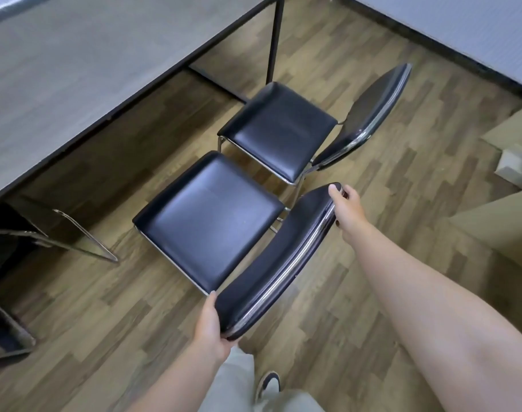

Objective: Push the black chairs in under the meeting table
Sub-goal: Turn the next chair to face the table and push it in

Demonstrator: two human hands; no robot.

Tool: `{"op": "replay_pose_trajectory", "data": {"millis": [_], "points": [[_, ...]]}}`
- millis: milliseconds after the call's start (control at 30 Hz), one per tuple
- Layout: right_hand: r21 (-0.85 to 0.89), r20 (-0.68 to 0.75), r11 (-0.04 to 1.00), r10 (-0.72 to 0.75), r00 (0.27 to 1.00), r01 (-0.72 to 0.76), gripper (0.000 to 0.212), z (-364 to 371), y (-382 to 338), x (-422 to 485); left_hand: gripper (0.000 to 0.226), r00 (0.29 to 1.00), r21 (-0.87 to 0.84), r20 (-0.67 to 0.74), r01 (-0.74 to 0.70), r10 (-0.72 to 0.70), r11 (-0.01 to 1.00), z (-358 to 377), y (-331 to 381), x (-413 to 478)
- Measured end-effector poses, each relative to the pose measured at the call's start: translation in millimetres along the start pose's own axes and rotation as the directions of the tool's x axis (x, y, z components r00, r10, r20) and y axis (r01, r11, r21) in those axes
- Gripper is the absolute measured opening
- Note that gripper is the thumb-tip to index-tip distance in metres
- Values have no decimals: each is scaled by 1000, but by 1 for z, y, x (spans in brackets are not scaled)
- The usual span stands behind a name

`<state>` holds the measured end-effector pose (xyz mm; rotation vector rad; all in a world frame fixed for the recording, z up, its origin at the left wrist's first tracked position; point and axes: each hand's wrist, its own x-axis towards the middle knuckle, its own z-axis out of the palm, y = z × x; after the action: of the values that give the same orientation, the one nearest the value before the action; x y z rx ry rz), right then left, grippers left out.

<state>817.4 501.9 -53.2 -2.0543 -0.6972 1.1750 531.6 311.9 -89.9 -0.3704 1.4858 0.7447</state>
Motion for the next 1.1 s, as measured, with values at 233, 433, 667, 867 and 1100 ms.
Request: {"op": "replay_pose_trajectory", "data": {"millis": [233, 433, 667, 867, 1100], "points": [[40, 32, 997, 58, 998, -59, 72, 8, -13, 18, 47, 998, -56, -54, -27, 24, 998, -1, 1, 6], [150, 59, 984, 88, 994, -96, 53, 5, -2, 46, 33, 981, -241, -176, -121, 79, 963, 18, -13, -5], [243, 139, 955, 139, 980, -170, 48, 5, -8, 70, 46, 932, -517, -346, -282, 104, 808, 47, -29, -12], [207, 71, 966, 146, 987, -158, 47, 17, -12, 63, 76, 849, -590, -523, -424, 74, 687, 32, -32, 31], [158, 105, 978, 119, 987, -135, 48, 56, -32, 56, 75, 783, -611, -620, -525, 55, 593, 37, 14, 6]]}}
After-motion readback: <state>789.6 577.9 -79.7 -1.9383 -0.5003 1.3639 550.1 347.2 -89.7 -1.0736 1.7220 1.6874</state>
